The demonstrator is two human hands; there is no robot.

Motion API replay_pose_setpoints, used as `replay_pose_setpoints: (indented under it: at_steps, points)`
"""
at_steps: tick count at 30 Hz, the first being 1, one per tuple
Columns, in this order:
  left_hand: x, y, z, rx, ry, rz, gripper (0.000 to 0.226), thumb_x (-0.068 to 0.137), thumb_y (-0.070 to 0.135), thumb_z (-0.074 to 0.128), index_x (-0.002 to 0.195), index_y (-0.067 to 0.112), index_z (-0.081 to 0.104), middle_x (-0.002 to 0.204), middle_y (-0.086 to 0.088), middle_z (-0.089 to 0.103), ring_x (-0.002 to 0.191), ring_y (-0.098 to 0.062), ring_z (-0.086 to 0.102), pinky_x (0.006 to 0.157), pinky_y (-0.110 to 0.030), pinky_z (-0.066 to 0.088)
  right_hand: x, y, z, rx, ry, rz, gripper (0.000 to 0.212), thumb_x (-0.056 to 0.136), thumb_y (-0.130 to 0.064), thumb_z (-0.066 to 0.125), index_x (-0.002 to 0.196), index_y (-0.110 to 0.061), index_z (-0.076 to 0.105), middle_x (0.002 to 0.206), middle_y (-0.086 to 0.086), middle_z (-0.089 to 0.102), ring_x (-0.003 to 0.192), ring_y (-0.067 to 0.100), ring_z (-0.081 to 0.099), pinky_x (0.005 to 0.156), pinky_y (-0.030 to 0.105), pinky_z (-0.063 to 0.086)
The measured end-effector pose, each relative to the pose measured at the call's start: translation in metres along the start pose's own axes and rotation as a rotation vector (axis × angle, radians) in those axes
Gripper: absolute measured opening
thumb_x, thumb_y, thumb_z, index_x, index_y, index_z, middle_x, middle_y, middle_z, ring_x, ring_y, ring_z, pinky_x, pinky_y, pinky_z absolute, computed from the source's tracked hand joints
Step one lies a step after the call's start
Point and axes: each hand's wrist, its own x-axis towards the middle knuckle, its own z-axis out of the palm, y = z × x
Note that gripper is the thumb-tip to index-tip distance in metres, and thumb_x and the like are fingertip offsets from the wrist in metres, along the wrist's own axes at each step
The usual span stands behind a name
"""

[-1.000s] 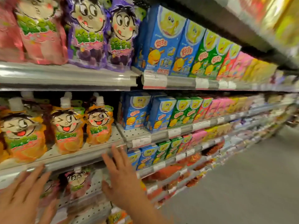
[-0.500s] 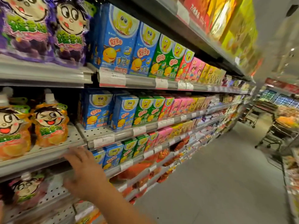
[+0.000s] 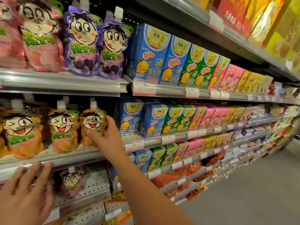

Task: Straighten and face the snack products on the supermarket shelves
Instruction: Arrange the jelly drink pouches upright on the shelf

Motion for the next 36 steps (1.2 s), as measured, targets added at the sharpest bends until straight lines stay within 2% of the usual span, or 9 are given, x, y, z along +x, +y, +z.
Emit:
replay_pose_setpoints:
  at_steps: [3,7,10,14,16,21,28,32,36]
  points:
    - [0.004,0.022,-0.025,0.034,-0.023,-0.006,0.066,0.088,0.037,0.041,0.137,-0.003,0.059,0.143,-0.03,0.051,0.128,-0.053,0.045,0.123,-0.054,0.022,0.002,0.001,0.005,-0.001,-0.005,-0.007,0.056,0.086,-0.032,0.075,0.136,-0.028,0.051,0.119,-0.011,0.066,0.105,0.008,0.062,0.089,0.026,0.05]
    - [0.002,0.013,-0.019,0.146,-0.037,0.098,0.065,0.09,0.036,0.042,0.14,-0.001,0.057,0.142,-0.031,0.053,0.124,-0.054,0.05,0.111,-0.065,0.036,0.011,0.009,0.006,-0.022,0.046,-0.005,0.017,0.087,-0.024,0.073,0.1,-0.018,0.064,0.089,-0.004,0.069,0.079,0.012,0.064,0.073,0.035,0.057]
    - [-0.001,0.001,-0.013,0.193,-0.061,0.125,0.07,0.088,0.041,0.043,0.147,0.005,0.051,0.148,-0.028,0.048,0.133,-0.054,0.045,0.108,-0.068,0.037,0.014,0.012,0.0,-0.067,0.083,-0.054,0.016,0.087,-0.026,0.075,0.089,-0.015,0.064,0.082,0.004,0.068,0.073,0.017,0.062,0.071,0.045,0.057]
    - [0.0,-0.009,-0.006,0.193,-0.067,0.157,0.073,0.088,0.042,0.046,0.152,0.007,0.044,0.153,-0.028,0.043,0.137,-0.052,0.043,0.108,-0.068,0.037,0.004,0.006,-0.014,-0.024,0.191,-0.124,0.018,0.09,-0.023,0.074,0.081,-0.019,0.059,0.07,-0.006,0.057,0.061,0.002,0.049,0.058,0.024,0.045]
    - [-0.002,-0.012,0.0,0.172,-0.065,0.174,0.073,0.088,0.041,0.047,0.152,0.007,0.042,0.153,-0.028,0.043,0.137,-0.052,0.042,0.11,-0.067,0.035,-0.007,0.002,-0.023,0.005,0.217,-0.129,0.017,0.09,-0.026,0.075,0.083,-0.02,0.061,0.072,-0.007,0.06,0.064,0.003,0.053,0.06,0.023,0.047]
    - [0.0,-0.012,-0.002,0.139,-0.068,0.151,0.077,0.085,0.043,0.044,0.153,0.007,0.043,0.156,-0.027,0.038,0.142,-0.051,0.037,0.116,-0.066,0.029,-0.047,0.003,-0.042,0.082,0.15,-0.11,0.017,0.087,-0.031,0.075,0.091,-0.015,0.069,0.086,0.005,0.071,0.084,0.026,0.067,0.076,0.052,0.056]
    - [0.004,0.008,-0.04,-0.05,-0.322,0.021,0.086,0.083,0.076,0.038,0.15,0.024,0.049,0.154,-0.012,0.045,0.141,-0.039,0.039,0.108,-0.066,0.038,-0.102,0.027,-0.047,-0.009,-0.17,-0.11,0.018,0.089,-0.026,0.077,0.089,-0.01,0.07,0.072,-0.002,0.061,0.067,0.01,0.054,0.063,0.031,0.048]
    - [-0.001,0.056,-0.089,-0.444,-0.434,-0.14,0.064,0.067,0.093,0.045,0.127,0.075,0.04,0.125,0.026,0.059,0.102,-0.013,0.057,0.091,-0.045,0.047,-0.12,0.033,-0.031,-0.081,-0.301,-0.146,0.021,0.089,-0.029,0.077,0.097,-0.01,0.072,0.073,-0.012,0.058,0.065,0.001,0.052,0.062,0.021,0.045]
    - [-0.015,0.074,-0.09,-0.458,-0.365,-0.257,0.082,0.067,0.092,0.056,0.127,0.036,0.064,0.118,0.011,0.07,0.094,-0.002,0.063,0.082,-0.039,0.049,-0.128,0.038,-0.013,-0.037,-0.355,-0.158,0.026,0.089,-0.034,0.076,0.105,-0.013,0.075,0.087,0.001,0.07,0.076,0.01,0.064,0.07,0.033,0.056]
